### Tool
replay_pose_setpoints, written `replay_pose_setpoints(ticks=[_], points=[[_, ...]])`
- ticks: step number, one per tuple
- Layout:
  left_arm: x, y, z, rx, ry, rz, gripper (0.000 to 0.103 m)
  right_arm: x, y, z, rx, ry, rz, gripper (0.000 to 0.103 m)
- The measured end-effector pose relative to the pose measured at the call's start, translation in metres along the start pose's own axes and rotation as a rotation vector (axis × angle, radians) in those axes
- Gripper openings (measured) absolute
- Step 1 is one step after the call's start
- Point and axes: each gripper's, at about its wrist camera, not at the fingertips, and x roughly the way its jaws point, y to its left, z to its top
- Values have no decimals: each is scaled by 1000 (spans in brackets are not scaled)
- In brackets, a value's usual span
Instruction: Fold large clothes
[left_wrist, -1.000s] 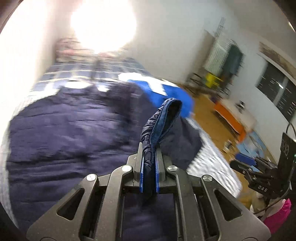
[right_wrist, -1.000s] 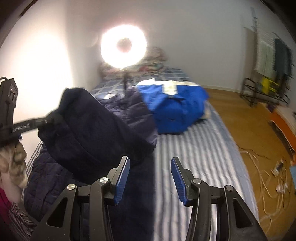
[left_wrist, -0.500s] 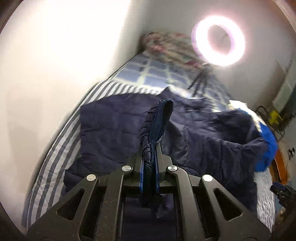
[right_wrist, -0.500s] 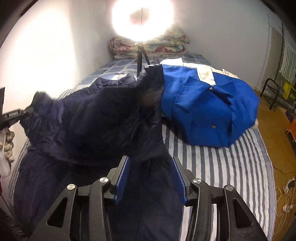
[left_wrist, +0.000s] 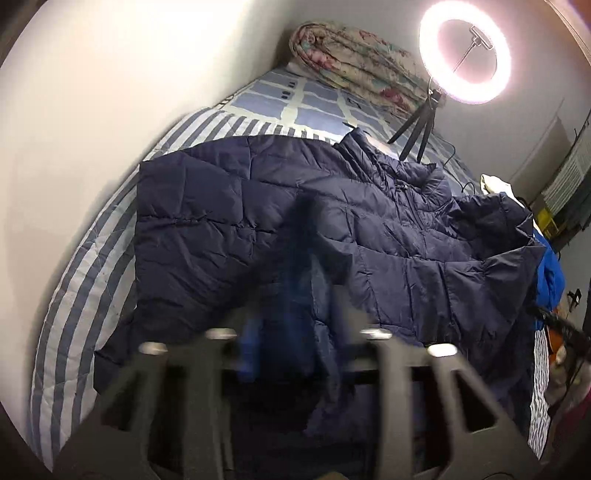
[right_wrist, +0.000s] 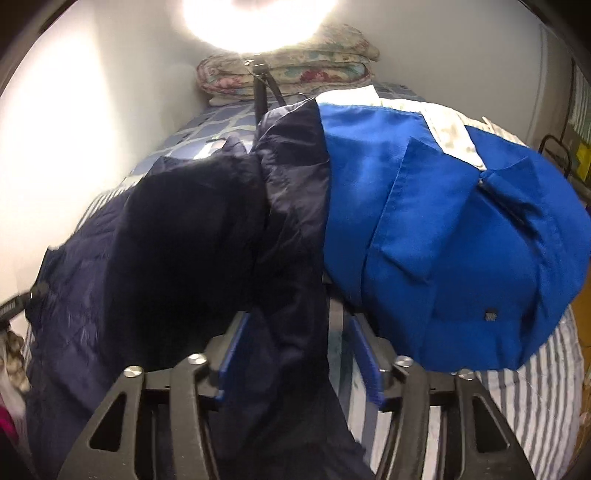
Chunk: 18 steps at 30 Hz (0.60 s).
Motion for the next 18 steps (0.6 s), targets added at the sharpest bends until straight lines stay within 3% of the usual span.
replay_pose_setpoints(ticks=[2,5,7,8,9,11,15,18], points=[[0,1,3,4,-1,-12,59,3,-1,8,3,-3,13,46],[10,3,10,14,32,9,60,4,1,19,-12,-15,9,46],[19,4,14,27,50,50,60,6,7,27,-37,-17,25,25],[21,3,14,37,56,63,38,7,10,28,-47,-12,25,11],[25,2,14,59,64,113,4,9,13,30,-57,-12,14,2],[25,3,14,75,64,120,5,9,14,34,-73,-31,-22,0],[4,9,28,59,-44,70,5,-6,-9,42,7,-122,-52,0],[5,11,43,65,-98,92,5,1,-26,43,78,-118,-64,0]])
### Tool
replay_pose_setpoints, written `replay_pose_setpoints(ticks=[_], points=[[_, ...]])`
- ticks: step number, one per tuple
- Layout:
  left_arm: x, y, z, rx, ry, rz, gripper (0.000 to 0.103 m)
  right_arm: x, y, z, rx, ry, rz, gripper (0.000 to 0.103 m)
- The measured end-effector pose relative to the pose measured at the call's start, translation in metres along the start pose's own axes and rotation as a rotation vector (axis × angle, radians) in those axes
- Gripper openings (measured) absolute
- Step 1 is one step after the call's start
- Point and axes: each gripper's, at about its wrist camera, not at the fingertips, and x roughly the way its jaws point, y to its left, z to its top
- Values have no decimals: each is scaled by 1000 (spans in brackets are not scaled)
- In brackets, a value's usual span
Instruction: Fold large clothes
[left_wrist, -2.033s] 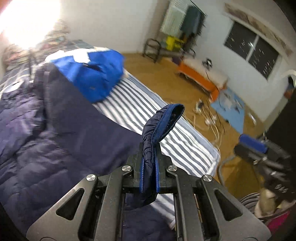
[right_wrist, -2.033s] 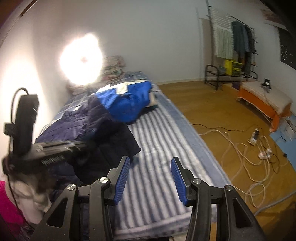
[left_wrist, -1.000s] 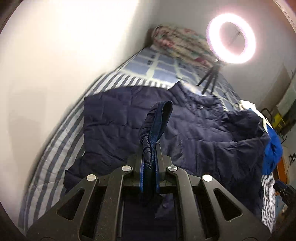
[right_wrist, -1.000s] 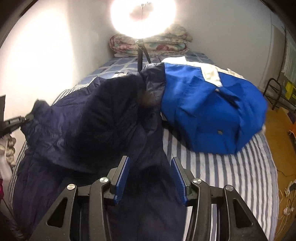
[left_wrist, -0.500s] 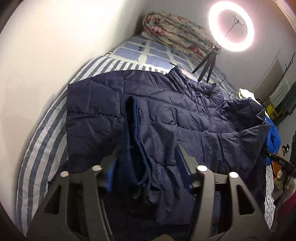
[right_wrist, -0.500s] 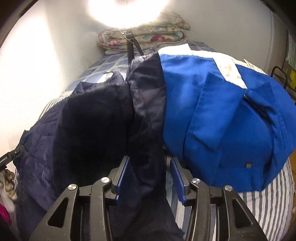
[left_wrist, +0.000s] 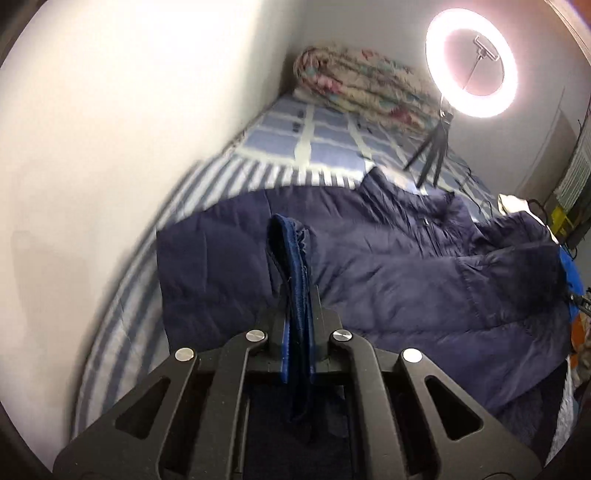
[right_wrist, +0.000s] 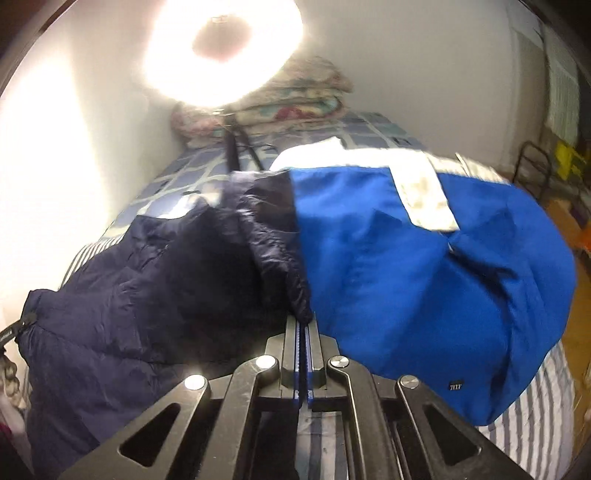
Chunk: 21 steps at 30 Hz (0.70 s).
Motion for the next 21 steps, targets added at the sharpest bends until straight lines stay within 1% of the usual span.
replay_pose_setpoints(ticks=[2,5,6,7,10,11,12,13,15,19,21], points=[[15,0,4,6,5,20,5,10,-1,-3,6,10,-43,0],[46,-6,-1,53,62,75,6,26,4,-7,-4,19,-107,0],[57,-9,-6,77,87,99,10,30,7,-8,-20,24,-129,0],[66,-12,-10,99,103,124,10,35,12,-8,-42,32,-147,0],[69,-14,-12,117,108,152,20,33,17,-4,-82,49,-157,7],[66,-13,-10,109,106,158,31,30,16,-3,-83,50,-155,18],[60,-11,-7,100,101,166,45,24,14,-3,-79,46,-156,29],[54,-10,-6,98,88,171,49,17,11,-2,-68,34,-148,31],[33,-6,-2,97,56,173,50,0,3,-1,-40,16,-108,31],[-10,-3,2,112,30,147,50,-38,-11,-7,-11,1,-46,31],[-42,-5,-2,137,21,124,50,-60,-15,-16,-15,2,-12,31]])
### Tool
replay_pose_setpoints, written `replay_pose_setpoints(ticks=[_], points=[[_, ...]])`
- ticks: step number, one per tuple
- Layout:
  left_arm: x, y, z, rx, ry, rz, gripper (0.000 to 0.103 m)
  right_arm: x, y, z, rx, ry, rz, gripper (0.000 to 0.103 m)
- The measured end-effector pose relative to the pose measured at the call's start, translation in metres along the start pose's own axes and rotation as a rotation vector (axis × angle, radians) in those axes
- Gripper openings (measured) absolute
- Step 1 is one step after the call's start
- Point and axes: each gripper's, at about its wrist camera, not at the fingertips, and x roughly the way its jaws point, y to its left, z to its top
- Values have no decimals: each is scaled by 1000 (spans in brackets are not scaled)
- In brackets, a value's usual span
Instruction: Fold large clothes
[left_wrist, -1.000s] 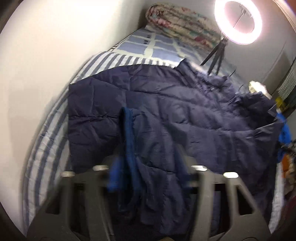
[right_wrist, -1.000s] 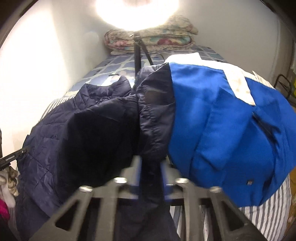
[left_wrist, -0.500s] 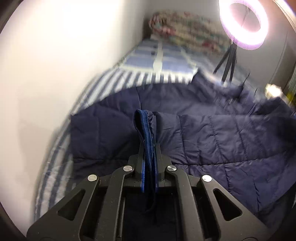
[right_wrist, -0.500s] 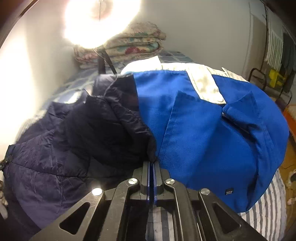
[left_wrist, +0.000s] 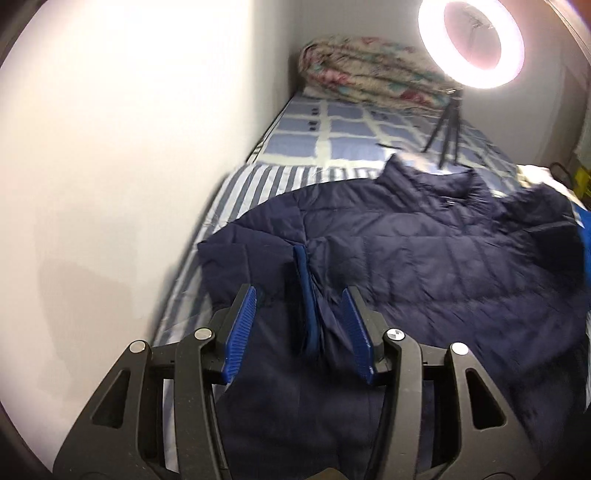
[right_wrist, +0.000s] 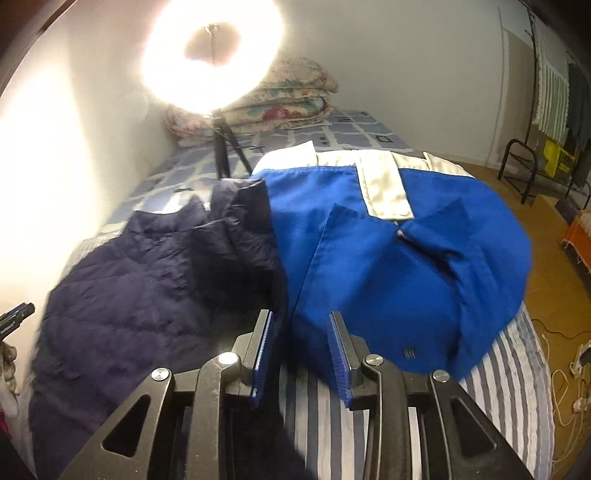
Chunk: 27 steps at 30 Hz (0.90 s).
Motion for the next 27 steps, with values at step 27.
replay_pose_setpoints(ticks=[27], points=[[-185,69,-261,-166,325,-79,70,-161,-46,-250,-14,325,213,62]])
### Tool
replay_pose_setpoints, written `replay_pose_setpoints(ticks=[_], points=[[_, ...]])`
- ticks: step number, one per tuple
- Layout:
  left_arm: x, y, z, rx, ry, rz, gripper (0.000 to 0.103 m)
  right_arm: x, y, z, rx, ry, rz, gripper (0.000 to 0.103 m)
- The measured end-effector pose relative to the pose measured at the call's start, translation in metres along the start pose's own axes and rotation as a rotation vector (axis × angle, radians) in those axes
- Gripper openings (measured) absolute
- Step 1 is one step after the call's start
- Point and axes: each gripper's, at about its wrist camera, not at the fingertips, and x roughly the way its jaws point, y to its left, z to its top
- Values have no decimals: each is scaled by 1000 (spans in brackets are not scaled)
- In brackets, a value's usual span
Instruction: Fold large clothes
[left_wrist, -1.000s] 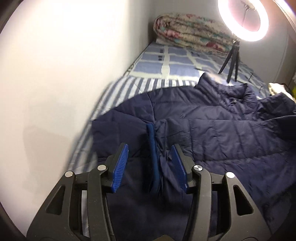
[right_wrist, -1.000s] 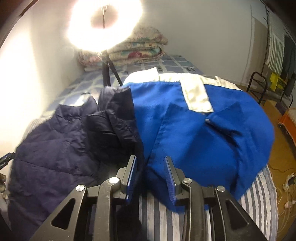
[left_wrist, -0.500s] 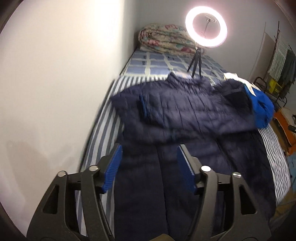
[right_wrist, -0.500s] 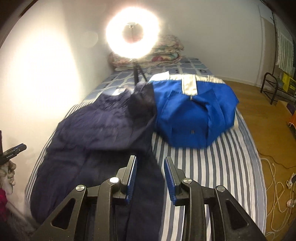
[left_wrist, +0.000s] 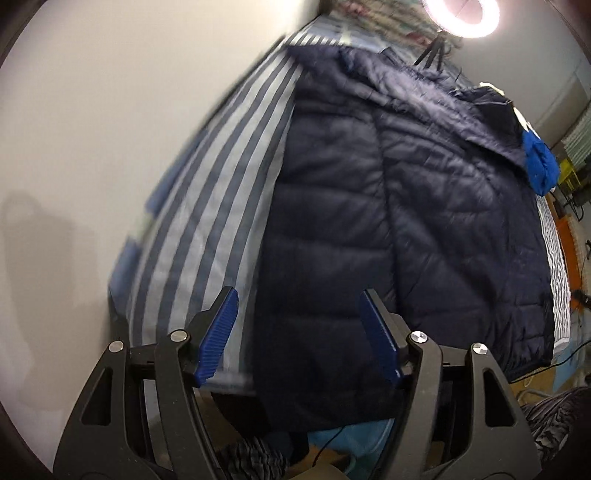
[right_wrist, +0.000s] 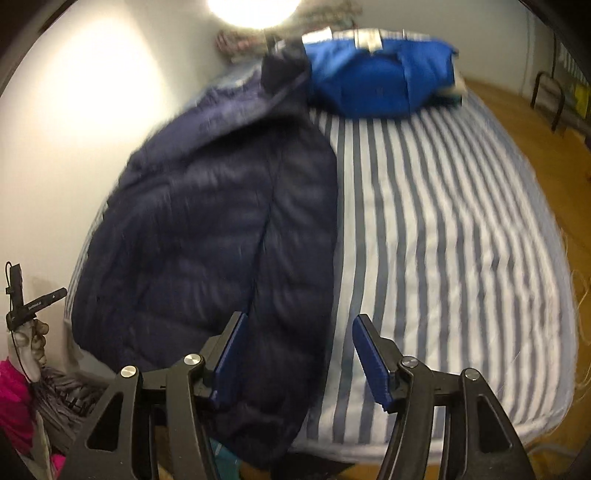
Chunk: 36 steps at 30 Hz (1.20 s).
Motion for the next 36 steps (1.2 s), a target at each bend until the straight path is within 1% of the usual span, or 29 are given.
replay_pose_setpoints(ticks=[2,4,7,9,11,14,16,18,19,21,22,23,24,26,27,29,31,34,36], points=[[4,3,-7,15,6,20,70,7,1,-11,-12,29,6,62],[12,7,-13,17,37,24,70,16,0,-24,-12,67,17,62],[21,11,-14,-7,86,-5,70,28,-3,-36,-3,114,32,62],[25,12,-15,-7,101,-4,70,33,-1,-41,-16,133,41,62],[30,15,-17,-28,129,-22,70,38,2,-46,-27,160,63,62],[31,14,-23,-40,130,-37,70,45,8,-52,-51,192,97,62],[30,8,-26,-27,134,-55,70,47,13,-54,-61,199,122,58],[26,2,-33,7,130,-51,59,48,15,-54,-58,207,145,46],[25,-2,-34,21,127,-48,49,49,14,-54,-51,211,159,42],[23,-6,-36,39,137,-63,21,49,14,-53,-31,216,192,29],[22,-8,-37,39,135,-73,16,49,14,-53,-22,215,209,24],[20,-9,-37,37,129,-84,10,48,14,-52,-19,215,220,14],[17,-10,-36,36,119,-86,8,46,15,-52,-15,207,232,8],[7,-11,-35,30,88,-100,6,36,17,-50,-18,170,235,5],[-2,-11,-33,18,62,-124,6,29,19,-49,-23,146,236,4],[-14,-9,-29,3,27,-154,6,16,24,-47,-28,93,248,3],[-34,-7,-26,-11,-26,-187,5,-2,29,-45,-26,28,264,2],[-58,-8,-20,-9,-90,-200,5,-27,33,-49,-20,-46,284,2],[-71,-9,-18,-13,-117,-214,5,-42,35,-54,-18,-83,295,2]])
